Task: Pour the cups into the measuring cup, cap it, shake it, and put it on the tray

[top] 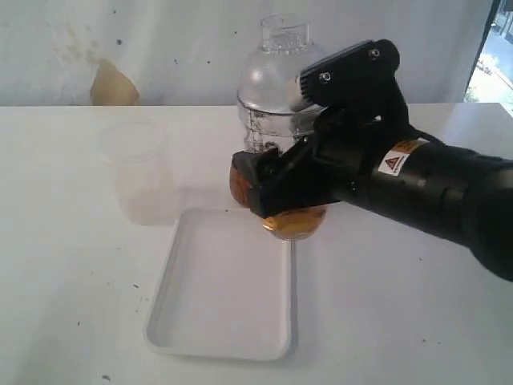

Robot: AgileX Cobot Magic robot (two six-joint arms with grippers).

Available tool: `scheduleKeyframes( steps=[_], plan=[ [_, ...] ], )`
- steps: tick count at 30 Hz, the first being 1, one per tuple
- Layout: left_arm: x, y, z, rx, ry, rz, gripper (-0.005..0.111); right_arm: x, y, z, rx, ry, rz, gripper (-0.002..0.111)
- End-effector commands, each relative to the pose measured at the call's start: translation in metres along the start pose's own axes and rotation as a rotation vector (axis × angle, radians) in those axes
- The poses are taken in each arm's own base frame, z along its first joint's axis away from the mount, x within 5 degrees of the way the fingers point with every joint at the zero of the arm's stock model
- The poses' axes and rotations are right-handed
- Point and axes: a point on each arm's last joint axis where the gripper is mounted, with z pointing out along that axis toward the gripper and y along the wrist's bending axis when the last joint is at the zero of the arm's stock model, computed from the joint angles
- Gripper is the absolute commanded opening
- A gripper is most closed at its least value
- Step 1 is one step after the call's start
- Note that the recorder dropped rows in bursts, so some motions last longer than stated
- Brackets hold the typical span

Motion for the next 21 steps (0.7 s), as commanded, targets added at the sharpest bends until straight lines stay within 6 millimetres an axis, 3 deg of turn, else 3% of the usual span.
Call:
scheduleKeyframes(
  steps=[1,3,6,7,9,11,13,14,17,18,21],
  plan=[
    [0.002,0.000,0.000,0.000,0.003,0.002,0.000,-0.016,-0.008,-0.003,0.025,-0.075,0.039,0.000],
    [0.002,0.000,0.000,0.000,0.003,0.002,0.000,-0.016,0.007,-0.003,-0.046,-0.052,-0.096,0.000],
    [0.002,0.000,0.000,0.000,0.003,0.002,0.000,-0.024,-0.023,-0.004,0.102,-0.167,0.180,0.000],
    [0.002,0.000,0.000,0.000,0.003,0.002,0.000,-0.025,-0.024,-0.004,0.096,-0.176,0.201,0.000],
    [0.002,0.000,0.000,0.000,0.003,0.002,0.000,-0.026,0.000,-0.003,-0.034,-0.097,-0.060,0.000],
    [0.002,0.000,0.000,0.000,0.003,0.002,0.000,-0.026,0.000,-0.002,-0.030,-0.091,-0.130,0.000],
    [0.002,0.000,0.000,0.000,0.003,0.002,0.000,-0.029,-0.033,-0.004,0.111,-0.146,0.150,0.000],
    [0.002,0.000,0.000,0.000,0.003,0.002,0.000,-0.029,-0.037,-0.004,0.126,-0.146,0.201,0.000],
    [0.002,0.000,0.000,0.000,0.003,0.002,0.000,-0.026,-0.007,-0.003,-0.010,-0.070,-0.065,0.000],
    [0.002,0.000,0.000,0.000,0.003,0.002,0.000,-0.026,-0.008,-0.003,0.000,-0.089,-0.077,0.000],
    [0.002,0.000,0.000,0.000,0.003,0.002,0.000,-0.033,-0.034,-0.005,0.121,-0.179,0.215,0.000]
  ],
)
